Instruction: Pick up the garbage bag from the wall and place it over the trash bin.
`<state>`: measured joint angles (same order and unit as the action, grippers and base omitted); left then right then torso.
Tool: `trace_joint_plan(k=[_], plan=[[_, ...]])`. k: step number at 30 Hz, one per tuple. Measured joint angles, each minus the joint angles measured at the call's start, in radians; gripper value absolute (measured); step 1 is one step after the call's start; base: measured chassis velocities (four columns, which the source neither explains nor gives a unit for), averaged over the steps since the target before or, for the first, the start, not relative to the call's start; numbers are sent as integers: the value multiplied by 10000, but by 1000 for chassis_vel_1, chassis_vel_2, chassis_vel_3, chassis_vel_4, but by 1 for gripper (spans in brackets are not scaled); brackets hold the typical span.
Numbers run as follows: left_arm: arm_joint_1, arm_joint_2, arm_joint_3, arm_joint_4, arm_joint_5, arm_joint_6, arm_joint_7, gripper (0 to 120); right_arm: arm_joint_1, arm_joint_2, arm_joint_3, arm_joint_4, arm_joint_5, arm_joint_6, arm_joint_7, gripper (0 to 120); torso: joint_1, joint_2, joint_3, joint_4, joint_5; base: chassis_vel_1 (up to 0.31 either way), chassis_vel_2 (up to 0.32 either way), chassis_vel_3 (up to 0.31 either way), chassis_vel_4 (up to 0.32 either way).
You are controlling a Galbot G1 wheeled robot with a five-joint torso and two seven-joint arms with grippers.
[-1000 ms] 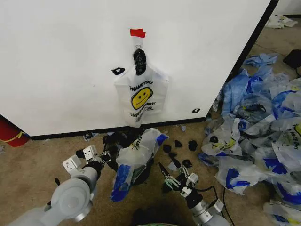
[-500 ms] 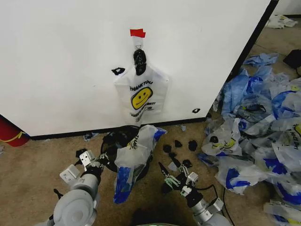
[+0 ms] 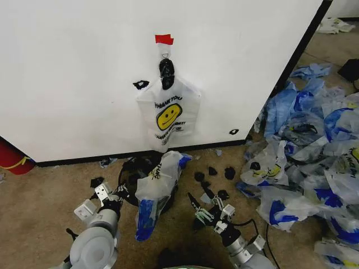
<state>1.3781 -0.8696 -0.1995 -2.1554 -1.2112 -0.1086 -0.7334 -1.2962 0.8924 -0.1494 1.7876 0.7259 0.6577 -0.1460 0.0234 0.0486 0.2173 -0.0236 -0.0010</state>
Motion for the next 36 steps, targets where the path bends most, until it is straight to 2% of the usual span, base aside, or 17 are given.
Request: trace_joint_plan(k=[4,22,26,28,32,36], plan=[[28,-221,12,103,335,-42,46,3,28,-7,-37,3,3,-2,2,69,0,0,0,0,0,0,0,0,0],[61,-344,88,304,719,-50,240,3,96,83,-118,7,2,-11,29,70,0,0,0,0,0,0,0,0,0],[57,-308,109,319,901,-44,465,19,109,88,-141,22,2,-20,47,70,0,0,0,0,2,0,0,0,0],[56,-302,109,324,918,-44,485,20,112,88,-144,25,2,-20,50,70,0,0,0,0,3,0,0,0,0],[23,-274,141,390,1048,-42,596,41,173,88,-185,36,5,-24,60,70,0,0,0,0,1,0,0,0,0],[24,-271,149,411,1117,-41,624,52,191,83,-196,36,13,-23,61,70,0,0,0,0,0,0,0,0,0]])
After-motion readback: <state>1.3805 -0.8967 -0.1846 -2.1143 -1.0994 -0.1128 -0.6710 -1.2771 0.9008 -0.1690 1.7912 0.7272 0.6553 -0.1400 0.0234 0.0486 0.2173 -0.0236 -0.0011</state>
